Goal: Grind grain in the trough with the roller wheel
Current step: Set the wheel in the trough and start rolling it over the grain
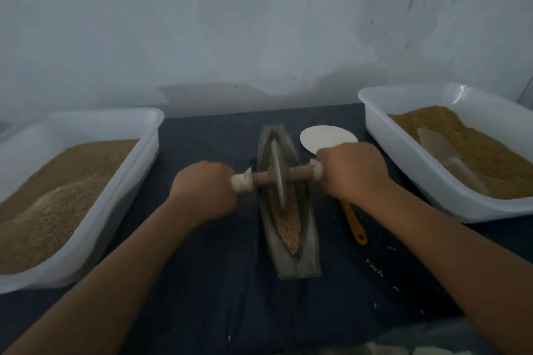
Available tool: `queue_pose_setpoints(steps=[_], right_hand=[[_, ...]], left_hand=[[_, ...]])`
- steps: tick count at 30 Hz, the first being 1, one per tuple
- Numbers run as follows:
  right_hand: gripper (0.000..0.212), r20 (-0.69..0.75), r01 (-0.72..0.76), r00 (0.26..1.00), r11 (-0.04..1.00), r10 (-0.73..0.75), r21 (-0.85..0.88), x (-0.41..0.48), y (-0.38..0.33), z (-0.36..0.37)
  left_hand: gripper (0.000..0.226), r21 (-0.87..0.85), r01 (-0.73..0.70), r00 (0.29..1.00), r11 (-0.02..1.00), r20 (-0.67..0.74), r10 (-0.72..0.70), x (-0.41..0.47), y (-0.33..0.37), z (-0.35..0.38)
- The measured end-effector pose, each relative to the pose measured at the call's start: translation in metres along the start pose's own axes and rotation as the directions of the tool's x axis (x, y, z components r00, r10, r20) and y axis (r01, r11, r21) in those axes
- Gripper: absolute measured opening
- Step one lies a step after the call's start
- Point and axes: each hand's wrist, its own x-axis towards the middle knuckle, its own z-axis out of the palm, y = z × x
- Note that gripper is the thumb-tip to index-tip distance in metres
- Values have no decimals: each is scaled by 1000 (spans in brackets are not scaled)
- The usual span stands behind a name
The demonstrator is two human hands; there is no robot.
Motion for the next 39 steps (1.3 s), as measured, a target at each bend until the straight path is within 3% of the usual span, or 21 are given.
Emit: queue_pose_setpoints(steps=[2, 4, 8, 12, 15, 17, 20, 22, 24, 28, 31, 33, 37, 39], right_hand=[[28, 20, 70, 997, 997, -70, -21, -37, 2, -1], [43, 32, 89, 996, 995, -88, -37, -49, 5, -1], [28, 47, 39, 998, 999, -38, -26, -2, 5, 12], [33, -20, -48, 999, 998, 48, 31, 48, 1, 17], [31, 11, -46, 999, 998, 45, 34, 34, 4, 15], [30, 23, -5, 1000, 1000, 4, 25, 3, 7, 13], [28, -83, 145, 987, 987, -140, 61, -38, 9, 5], [27, -39, 180, 983, 981, -178, 74, -34, 13, 8], [31, 42, 119, 992, 991, -121, 55, -7, 12, 11], [41, -68, 4, 998, 1000, -3, 20, 47, 6, 21], [34, -19, -49, 999, 997, 50, 51, 44, 9, 22], [31, 31, -46, 998, 998, 45, 31, 21, 12, 23], [30, -110, 85, 991, 994, -77, 72, -46, 12, 11], [28, -73, 114, 991, 990, -108, 81, -46, 14, 10]], left_hand=[[21, 54, -89, 988, 995, -125, 96, -43, -2, 7], [25, 74, -115, 973, 991, -192, 127, -56, -3, 7], [19, 20, -13, 1000, 1000, -23, 14, -1, 2, 1], [19, 39, 52, 998, 998, -40, -50, 60, 9, -15], [21, 37, 13, 1000, 999, -22, -12, 43, 9, -17], [20, 36, -29, 998, 999, -47, 30, 7, 4, -7], [20, 32, -70, 991, 997, -109, 73, -45, -1, 8], [20, -10, -56, 995, 998, -77, 56, -44, -4, 10], [20, -37, -26, 1000, 999, -7, 26, -18, -1, 6], [21, 4, 46, 998, 999, -49, -46, 55, 8, -17], [21, 43, 15, 999, 999, -31, -14, 60, 15, -28], [18, 48, -47, 997, 998, 61, 44, 36, 12, -28], [16, 1, -159, 978, 987, 140, 157, -24, 1, -15], [19, 2, -155, 979, 988, 136, 153, -20, -1, -13]])
